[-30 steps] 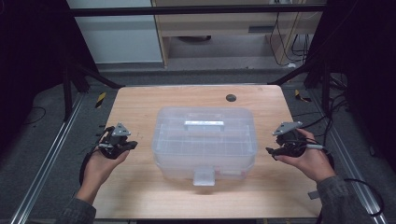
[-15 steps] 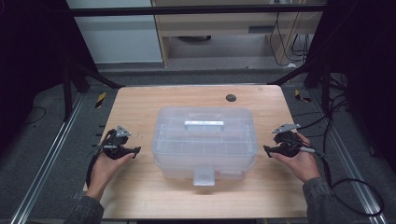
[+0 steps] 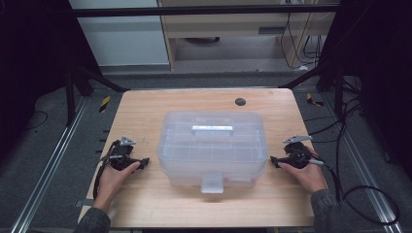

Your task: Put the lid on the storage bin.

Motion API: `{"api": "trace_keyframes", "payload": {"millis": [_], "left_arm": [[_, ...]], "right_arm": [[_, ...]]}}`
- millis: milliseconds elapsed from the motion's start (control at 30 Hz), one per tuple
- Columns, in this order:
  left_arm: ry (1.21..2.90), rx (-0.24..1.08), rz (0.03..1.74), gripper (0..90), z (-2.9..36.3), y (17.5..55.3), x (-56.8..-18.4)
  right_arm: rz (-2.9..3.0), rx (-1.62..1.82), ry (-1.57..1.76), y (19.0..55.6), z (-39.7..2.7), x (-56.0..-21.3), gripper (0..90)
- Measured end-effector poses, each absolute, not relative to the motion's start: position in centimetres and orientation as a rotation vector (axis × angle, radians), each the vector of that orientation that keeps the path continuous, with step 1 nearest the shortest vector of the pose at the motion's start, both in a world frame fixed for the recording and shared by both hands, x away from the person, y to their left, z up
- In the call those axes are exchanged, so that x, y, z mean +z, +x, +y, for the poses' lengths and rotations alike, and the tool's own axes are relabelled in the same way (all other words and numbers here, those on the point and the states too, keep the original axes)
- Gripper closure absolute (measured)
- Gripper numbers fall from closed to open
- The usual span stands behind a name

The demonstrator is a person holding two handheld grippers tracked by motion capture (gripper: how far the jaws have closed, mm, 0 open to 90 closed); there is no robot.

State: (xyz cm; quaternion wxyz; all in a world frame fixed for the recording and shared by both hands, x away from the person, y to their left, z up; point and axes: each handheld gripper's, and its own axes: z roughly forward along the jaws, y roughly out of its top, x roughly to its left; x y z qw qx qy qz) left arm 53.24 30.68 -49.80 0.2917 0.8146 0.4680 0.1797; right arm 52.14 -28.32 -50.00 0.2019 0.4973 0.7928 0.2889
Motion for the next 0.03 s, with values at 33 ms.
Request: {"api": "trace_keyframes", "payload": {"millis": [33], "left_arm": [[2.164,0.482,1.248,5.7,30.6,53.21,-49.89]], "right_arm": [[2.214,0.807,1.389,52.14,-28.32,-50.0,13.8]]}}
